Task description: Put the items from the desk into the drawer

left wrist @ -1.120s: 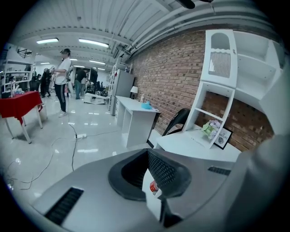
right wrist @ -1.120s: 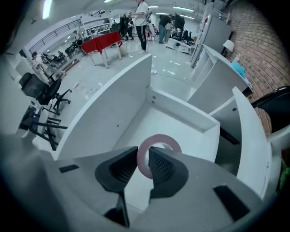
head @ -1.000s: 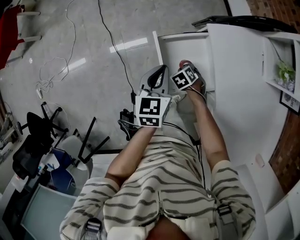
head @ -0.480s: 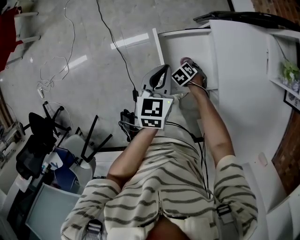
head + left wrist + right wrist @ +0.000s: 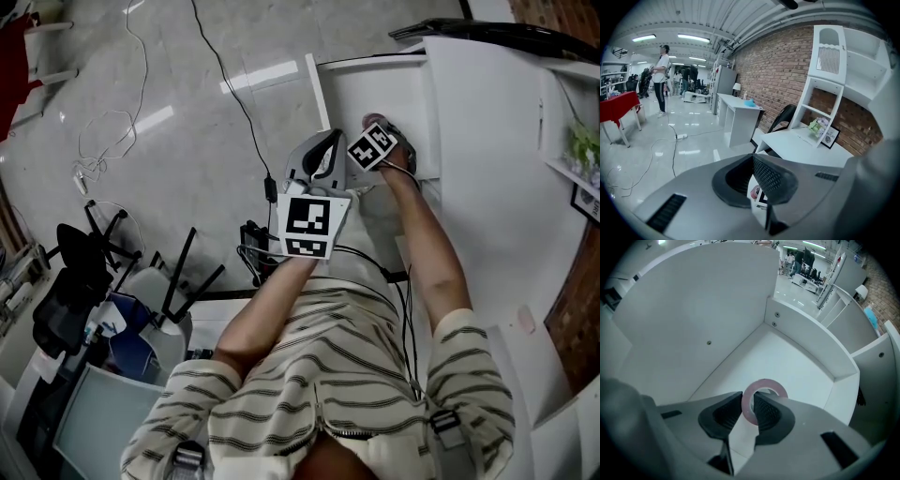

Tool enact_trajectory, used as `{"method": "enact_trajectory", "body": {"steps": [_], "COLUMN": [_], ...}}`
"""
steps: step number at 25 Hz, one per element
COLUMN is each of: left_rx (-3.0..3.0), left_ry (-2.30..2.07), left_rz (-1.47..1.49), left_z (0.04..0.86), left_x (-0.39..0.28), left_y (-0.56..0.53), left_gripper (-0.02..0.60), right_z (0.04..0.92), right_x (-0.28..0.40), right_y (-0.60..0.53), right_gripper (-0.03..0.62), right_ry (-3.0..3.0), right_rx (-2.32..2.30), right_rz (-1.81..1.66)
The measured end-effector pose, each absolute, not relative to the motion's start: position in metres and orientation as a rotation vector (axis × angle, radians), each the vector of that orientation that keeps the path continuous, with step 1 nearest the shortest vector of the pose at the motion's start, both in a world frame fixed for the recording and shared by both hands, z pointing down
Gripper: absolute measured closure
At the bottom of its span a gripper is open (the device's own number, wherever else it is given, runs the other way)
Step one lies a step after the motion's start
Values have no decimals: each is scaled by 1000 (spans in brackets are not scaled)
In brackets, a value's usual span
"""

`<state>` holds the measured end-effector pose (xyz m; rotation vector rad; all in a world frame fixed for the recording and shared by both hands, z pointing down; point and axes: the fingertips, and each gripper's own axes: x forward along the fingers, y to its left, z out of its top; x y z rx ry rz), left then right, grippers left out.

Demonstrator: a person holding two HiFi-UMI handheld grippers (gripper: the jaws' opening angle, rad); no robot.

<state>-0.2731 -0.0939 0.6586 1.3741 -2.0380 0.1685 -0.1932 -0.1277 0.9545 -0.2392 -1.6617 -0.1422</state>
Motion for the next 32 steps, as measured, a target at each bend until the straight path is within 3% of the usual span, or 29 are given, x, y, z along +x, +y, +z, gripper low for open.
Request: {"method": "enact_trajectory", "body": {"steps": [18,32], "left_rx": [1353,1429], "left_ry": [-2051,-2110], "left_rz": [154,187], "left_z": [662,609], "left_x": [-277,-267], "left_y": [-87,-90], "left_gripper": [575,575], "right_z": [955,857], "right_x": [-192,-202], "right_y": [-131,-134], "right_gripper": [497,497], "right_ry": [-1647,-1849], "right_rx": [-215,-104], "right_rz": [-133,-52]}}
